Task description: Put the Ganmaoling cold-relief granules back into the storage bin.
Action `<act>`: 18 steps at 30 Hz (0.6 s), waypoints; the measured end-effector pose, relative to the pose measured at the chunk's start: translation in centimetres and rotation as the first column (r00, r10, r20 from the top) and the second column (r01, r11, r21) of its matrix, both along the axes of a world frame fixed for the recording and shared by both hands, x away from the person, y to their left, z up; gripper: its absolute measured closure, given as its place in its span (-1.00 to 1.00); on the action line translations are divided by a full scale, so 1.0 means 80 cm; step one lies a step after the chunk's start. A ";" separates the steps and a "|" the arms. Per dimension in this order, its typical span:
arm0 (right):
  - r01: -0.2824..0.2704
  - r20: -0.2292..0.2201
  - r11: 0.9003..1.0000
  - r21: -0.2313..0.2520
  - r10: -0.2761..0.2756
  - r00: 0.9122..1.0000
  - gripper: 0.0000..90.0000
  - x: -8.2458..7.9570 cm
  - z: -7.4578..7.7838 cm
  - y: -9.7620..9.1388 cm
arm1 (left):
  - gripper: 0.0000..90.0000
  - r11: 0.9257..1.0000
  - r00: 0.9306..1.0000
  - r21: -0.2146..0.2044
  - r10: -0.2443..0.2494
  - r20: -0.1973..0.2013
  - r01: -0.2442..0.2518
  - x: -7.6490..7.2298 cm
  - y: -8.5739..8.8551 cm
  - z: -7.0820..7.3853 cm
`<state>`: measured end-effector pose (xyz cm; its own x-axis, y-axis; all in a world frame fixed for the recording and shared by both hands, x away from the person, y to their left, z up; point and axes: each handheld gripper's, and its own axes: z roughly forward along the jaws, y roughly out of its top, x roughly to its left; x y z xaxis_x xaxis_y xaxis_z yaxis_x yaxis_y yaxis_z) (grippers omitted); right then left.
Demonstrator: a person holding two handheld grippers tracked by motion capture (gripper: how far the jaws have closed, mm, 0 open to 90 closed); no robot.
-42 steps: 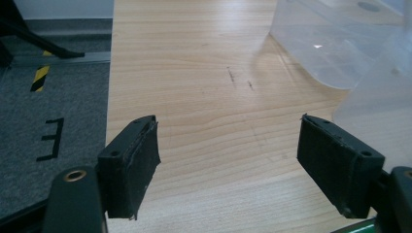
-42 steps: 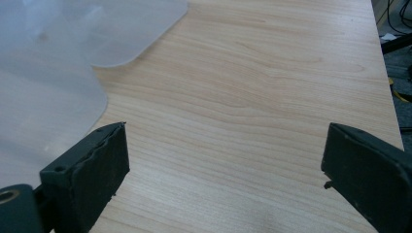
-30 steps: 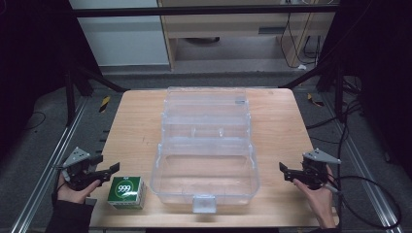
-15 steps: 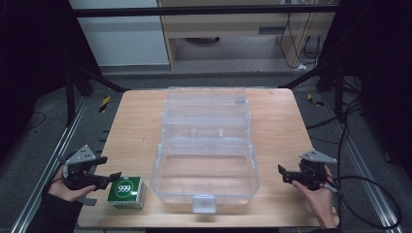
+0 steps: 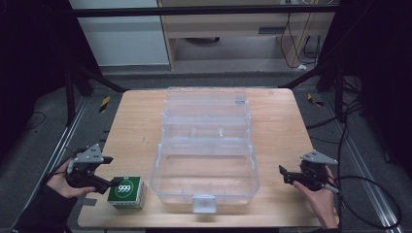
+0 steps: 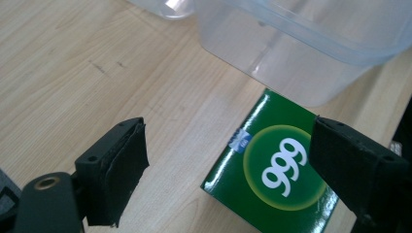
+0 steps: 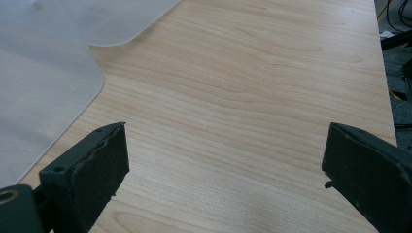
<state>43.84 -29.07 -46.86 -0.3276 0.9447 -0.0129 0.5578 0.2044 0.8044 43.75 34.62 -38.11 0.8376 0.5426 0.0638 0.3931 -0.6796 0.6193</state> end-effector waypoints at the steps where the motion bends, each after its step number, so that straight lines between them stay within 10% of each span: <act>1: -0.001 0.004 1.000 -0.006 0.001 1.000 -0.92 0.000 0.000 -0.001 | -0.70 0.999 1.000 0.016 -0.031 -0.001 0.031 -0.001 -0.003 0.001; 18: -0.021 -0.020 1.000 -0.023 0.021 1.000 -0.94 0.001 -0.004 0.000 | -0.72 0.968 0.975 0.122 -0.212 -0.058 0.218 -0.005 -0.016 -0.006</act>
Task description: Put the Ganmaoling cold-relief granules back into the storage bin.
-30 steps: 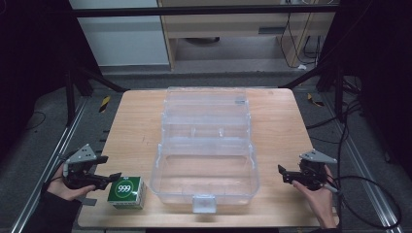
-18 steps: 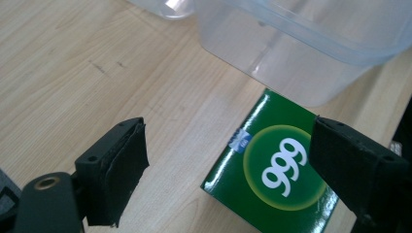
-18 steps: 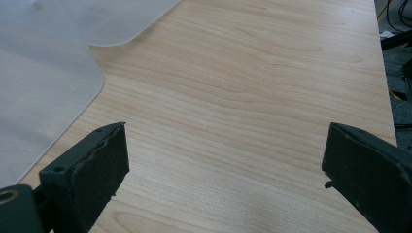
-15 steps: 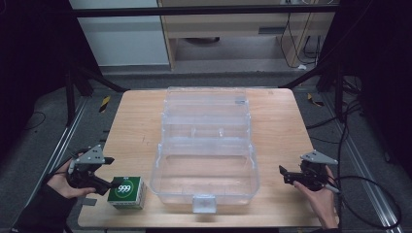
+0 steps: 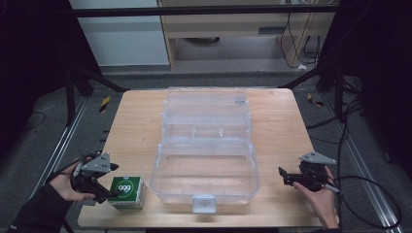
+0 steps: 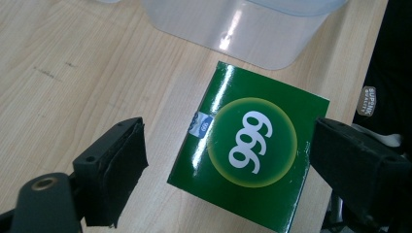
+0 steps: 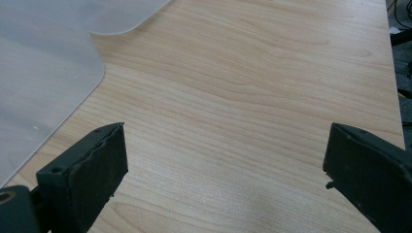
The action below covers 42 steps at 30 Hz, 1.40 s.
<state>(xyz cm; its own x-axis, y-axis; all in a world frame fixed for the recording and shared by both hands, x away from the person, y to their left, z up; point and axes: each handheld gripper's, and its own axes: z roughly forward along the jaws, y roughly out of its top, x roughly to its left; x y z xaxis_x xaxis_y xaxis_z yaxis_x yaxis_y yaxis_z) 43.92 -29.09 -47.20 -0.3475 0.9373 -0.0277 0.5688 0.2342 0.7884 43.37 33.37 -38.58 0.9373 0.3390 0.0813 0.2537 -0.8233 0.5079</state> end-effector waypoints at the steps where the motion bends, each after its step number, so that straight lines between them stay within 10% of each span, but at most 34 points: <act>1: 0.000 0.000 1.000 0.000 0.000 1.000 -0.94 0.000 0.000 0.000 | -0.72 1.000 1.000 0.000 0.000 0.000 0.000 0.000 0.000 0.000; 42: -0.020 -0.050 1.000 -0.017 0.019 0.999 -0.99 0.003 -0.007 0.002 | -0.88 0.973 0.983 0.154 -0.159 -0.088 0.171 0.011 -0.034 -0.049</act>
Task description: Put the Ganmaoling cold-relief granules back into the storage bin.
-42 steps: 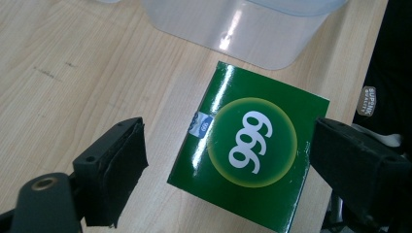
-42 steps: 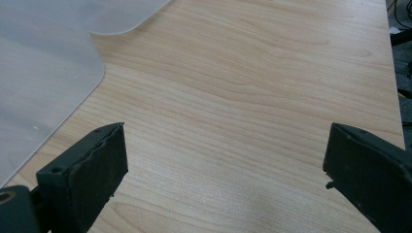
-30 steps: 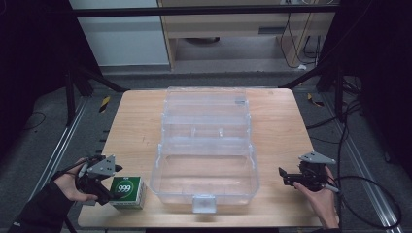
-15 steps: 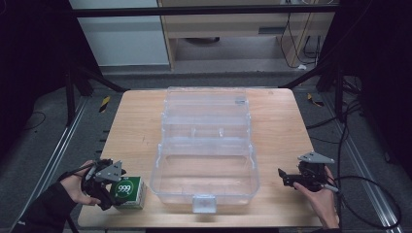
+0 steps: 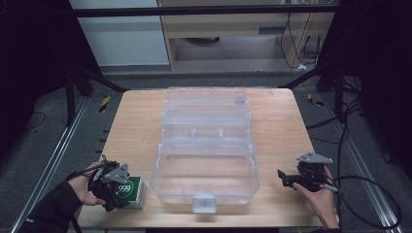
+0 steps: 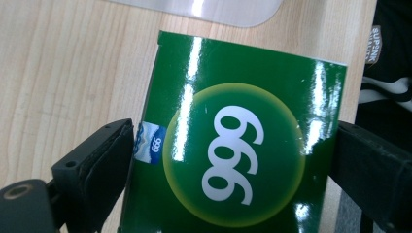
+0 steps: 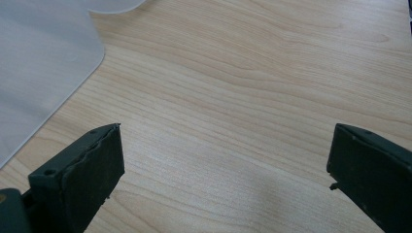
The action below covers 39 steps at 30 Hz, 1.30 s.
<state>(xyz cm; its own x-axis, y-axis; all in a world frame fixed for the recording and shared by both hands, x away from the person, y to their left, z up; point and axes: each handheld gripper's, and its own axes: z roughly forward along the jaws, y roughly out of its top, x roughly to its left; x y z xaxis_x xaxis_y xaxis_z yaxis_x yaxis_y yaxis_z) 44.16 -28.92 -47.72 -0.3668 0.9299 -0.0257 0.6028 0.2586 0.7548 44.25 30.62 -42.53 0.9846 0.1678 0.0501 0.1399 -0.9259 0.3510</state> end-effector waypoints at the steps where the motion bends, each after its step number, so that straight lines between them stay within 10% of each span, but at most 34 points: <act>1: -0.002 -0.001 1.000 0.000 0.002 1.000 -0.99 0.000 0.000 0.000 | -0.88 1.000 1.000 0.000 0.000 0.000 0.000 0.000 0.000 0.000; 13: -0.011 -0.013 1.000 -0.003 0.011 1.000 -0.99 0.001 -0.002 0.001 | -0.85 0.999 0.999 0.045 -0.017 -0.037 0.019 0.006 -0.008 -0.013; 28: -0.012 -0.025 1.000 0.001 0.012 1.000 -0.98 0.001 -0.003 0.001 | -0.68 1.000 0.999 0.008 0.019 -0.032 -0.019 0.003 -0.003 -0.010; 39: -0.018 -0.032 1.000 0.009 0.018 0.999 -0.95 0.000 -0.002 0.001 | -0.67 0.994 0.996 -0.071 0.078 -0.037 -0.081 -0.001 0.007 0.025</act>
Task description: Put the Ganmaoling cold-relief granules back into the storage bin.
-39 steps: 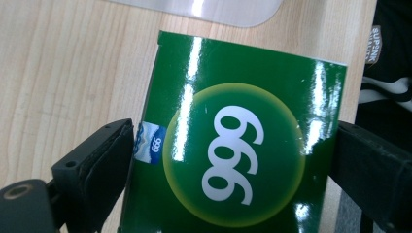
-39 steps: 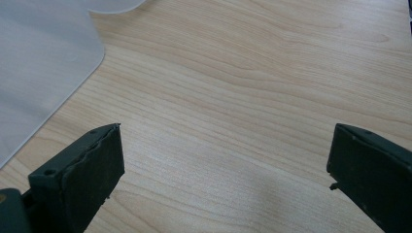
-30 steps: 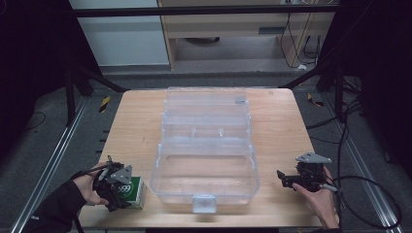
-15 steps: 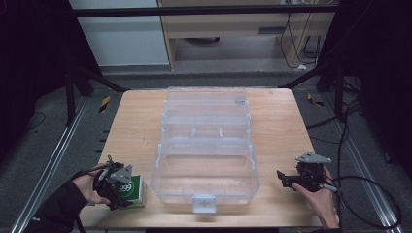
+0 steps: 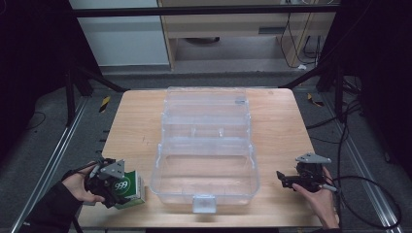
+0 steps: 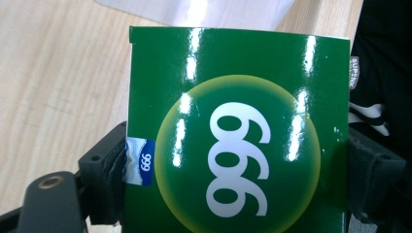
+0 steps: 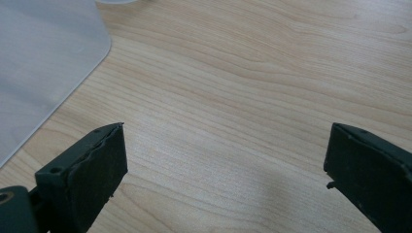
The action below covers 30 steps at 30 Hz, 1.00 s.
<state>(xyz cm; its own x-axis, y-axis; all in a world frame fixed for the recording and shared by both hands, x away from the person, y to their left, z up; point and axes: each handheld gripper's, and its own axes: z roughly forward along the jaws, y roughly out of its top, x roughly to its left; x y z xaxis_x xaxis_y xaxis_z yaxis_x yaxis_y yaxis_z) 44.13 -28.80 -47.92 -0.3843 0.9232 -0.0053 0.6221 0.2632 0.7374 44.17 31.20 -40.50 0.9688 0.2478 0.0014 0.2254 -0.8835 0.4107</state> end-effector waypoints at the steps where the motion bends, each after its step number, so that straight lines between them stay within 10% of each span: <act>1: 0.000 0.000 1.000 0.000 0.000 1.000 -0.95 0.000 0.000 0.000 | -0.67 1.000 1.000 0.000 0.000 0.000 0.000 0.000 0.000 0.000; 30: 0.006 0.011 1.000 0.007 -0.006 1.000 -0.95 -0.001 0.000 -0.001 | -0.67 0.997 0.991 -0.030 -0.073 0.112 0.077 0.002 -0.033 0.112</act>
<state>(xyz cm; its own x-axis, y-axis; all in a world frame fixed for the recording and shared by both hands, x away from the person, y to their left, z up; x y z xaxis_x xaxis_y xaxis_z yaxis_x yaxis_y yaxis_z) 44.06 -28.88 -47.88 -0.3789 0.9254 -0.0029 0.6156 0.2544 0.7458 44.32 28.55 -31.51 0.9790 0.1763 0.1025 0.1107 -0.8814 0.4592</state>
